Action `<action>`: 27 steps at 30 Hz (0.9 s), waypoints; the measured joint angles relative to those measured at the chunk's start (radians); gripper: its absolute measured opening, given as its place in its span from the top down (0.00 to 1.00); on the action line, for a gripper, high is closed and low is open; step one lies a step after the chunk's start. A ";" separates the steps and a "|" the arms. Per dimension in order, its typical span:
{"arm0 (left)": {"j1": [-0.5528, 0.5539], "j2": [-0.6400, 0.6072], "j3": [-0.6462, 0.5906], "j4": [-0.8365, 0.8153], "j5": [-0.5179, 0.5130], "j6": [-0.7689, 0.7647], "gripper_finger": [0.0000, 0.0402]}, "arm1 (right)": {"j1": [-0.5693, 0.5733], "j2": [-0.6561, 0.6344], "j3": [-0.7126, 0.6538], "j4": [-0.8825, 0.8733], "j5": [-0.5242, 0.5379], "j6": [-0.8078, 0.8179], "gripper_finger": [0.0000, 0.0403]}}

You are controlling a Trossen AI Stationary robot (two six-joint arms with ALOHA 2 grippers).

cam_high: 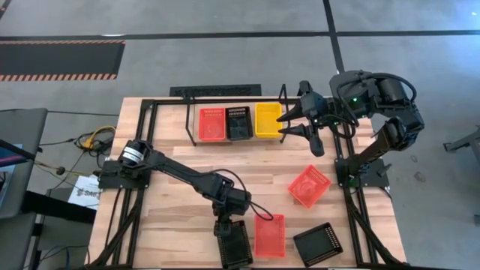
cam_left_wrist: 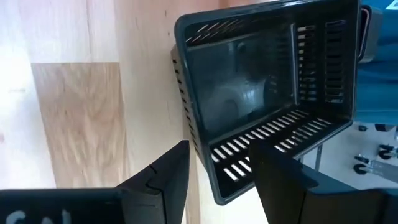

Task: Stack baskets on shelf by color
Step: Stack the left black basket on the black basket on the shelf

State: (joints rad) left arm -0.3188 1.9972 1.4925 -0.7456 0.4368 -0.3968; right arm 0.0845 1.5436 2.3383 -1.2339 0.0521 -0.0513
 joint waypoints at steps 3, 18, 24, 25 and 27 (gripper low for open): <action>-0.003 0.000 0.000 0.005 -0.007 -0.001 0.62 | 0.000 0.000 0.000 0.000 0.000 -0.002 0.61; -0.006 0.000 -0.006 0.026 -0.049 0.033 0.62 | 0.000 0.000 0.000 0.000 0.000 -0.002 0.61; -0.004 0.000 -0.006 0.025 -0.035 0.042 0.62 | 0.000 0.000 0.000 0.000 0.000 -0.002 0.61; -0.002 0.000 -0.006 0.026 -0.040 0.047 0.62 | 0.000 0.000 0.000 0.000 0.000 -0.002 0.61; 0.000 0.000 -0.006 0.026 -0.048 0.063 0.62 | 0.000 0.000 0.000 0.000 0.000 -0.002 0.61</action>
State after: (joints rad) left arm -0.3185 1.9976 1.4864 -0.7200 0.3890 -0.3340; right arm 0.0849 1.5436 2.3383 -1.2339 0.0517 -0.0531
